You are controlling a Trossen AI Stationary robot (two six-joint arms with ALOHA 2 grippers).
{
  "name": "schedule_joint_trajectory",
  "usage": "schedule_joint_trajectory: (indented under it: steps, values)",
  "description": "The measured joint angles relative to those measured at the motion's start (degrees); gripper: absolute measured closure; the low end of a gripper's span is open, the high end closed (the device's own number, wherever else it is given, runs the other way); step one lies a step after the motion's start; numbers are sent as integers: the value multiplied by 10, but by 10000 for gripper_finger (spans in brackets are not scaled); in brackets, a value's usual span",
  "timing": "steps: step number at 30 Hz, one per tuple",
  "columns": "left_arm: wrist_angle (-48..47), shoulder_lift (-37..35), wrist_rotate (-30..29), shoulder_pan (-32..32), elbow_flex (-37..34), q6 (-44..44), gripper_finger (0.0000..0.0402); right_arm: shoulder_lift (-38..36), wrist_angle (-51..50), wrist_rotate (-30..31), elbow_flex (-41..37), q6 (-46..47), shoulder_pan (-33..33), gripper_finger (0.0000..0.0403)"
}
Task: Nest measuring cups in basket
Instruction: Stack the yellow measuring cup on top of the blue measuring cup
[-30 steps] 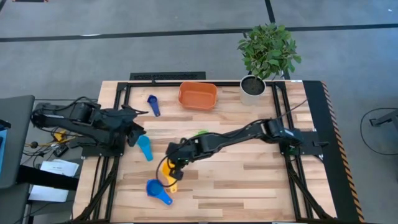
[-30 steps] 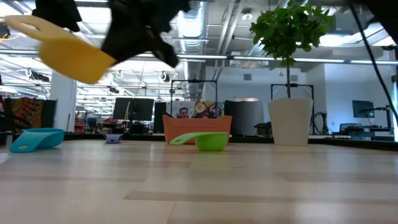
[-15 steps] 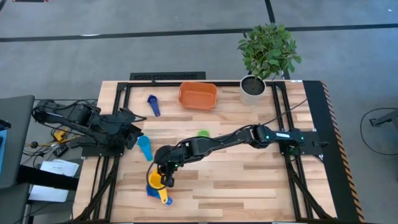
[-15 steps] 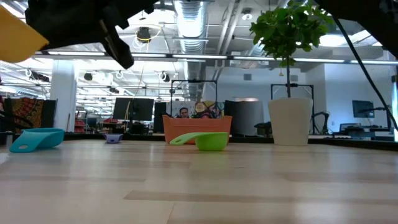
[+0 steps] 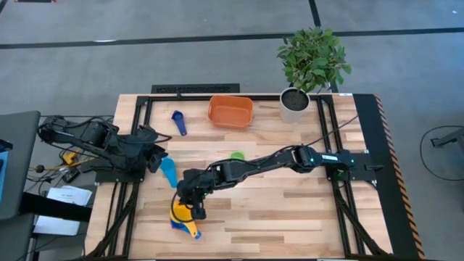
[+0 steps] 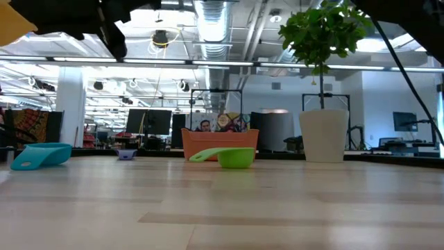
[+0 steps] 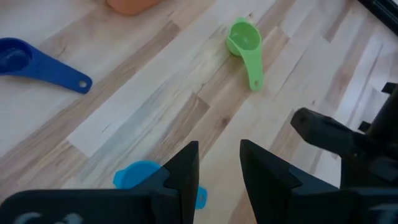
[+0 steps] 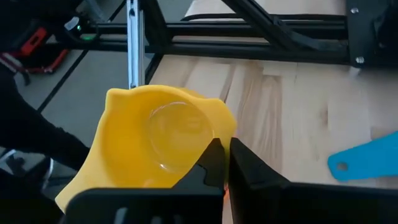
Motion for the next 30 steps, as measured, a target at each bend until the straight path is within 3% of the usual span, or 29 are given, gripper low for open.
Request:
schedule_joint_trajectory:
  steps: [8, 16, 30]
  values:
    - [2, 0, -21, 0, 0, -7, 297, -1, 10, -18, -8, -62, -16, 393]
    - [3, 1, -49, 0, 0, -7, 297, 29, 78, -108, -9, -33, -35, 393]
    - [4, 13, -50, 0, 0, -24, 297, 38, 57, -115, -8, -27, -35, 391]
